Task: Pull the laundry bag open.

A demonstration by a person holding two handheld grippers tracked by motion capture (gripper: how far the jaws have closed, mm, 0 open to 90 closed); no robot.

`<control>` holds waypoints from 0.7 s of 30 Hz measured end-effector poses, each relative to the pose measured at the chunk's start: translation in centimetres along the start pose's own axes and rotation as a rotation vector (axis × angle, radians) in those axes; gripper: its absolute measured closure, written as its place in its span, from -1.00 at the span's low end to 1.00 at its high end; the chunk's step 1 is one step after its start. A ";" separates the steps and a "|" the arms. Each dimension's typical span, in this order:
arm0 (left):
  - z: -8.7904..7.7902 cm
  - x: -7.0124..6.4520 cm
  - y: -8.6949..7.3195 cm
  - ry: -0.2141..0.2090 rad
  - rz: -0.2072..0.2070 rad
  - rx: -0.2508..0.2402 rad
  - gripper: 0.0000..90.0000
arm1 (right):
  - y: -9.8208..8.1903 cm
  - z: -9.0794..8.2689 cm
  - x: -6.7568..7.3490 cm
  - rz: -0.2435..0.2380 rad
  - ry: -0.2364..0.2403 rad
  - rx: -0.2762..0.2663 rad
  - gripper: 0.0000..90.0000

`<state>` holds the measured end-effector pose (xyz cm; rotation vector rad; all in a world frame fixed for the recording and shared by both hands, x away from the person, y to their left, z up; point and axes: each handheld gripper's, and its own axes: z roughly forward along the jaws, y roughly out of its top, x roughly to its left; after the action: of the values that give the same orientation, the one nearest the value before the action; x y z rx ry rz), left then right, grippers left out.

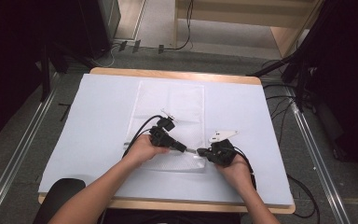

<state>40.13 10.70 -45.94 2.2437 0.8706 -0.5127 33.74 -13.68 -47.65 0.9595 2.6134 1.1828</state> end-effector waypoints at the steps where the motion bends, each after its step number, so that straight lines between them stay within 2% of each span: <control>1: -0.1 0.0 0.0 0.011 0.002 0.001 0.96 | 0.0 0.0 0.0 -0.001 0.001 -0.001 1.00; 10: -1.2 0.4 -0.3 0.007 -0.019 0.001 0.96 | 0.2 0.0 -0.1 0.035 0.008 0.017 1.00; 12: -1.4 0.4 -0.4 -0.002 -0.024 -0.005 0.96 | 0.2 0.0 -0.2 0.035 0.009 0.019 1.00; 14: -1.5 0.5 -0.4 0.010 -0.017 -0.003 0.96 | 0.3 0.0 -0.2 0.035 0.008 0.023 1.00; 21: -2.3 0.8 -0.8 0.005 -0.038 -0.008 0.96 | 0.4 0.1 -0.4 0.040 0.026 0.027 1.00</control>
<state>40.38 13.12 -45.07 2.2260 0.9182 -0.5203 34.29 -13.70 -47.49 1.0122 2.6488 1.1804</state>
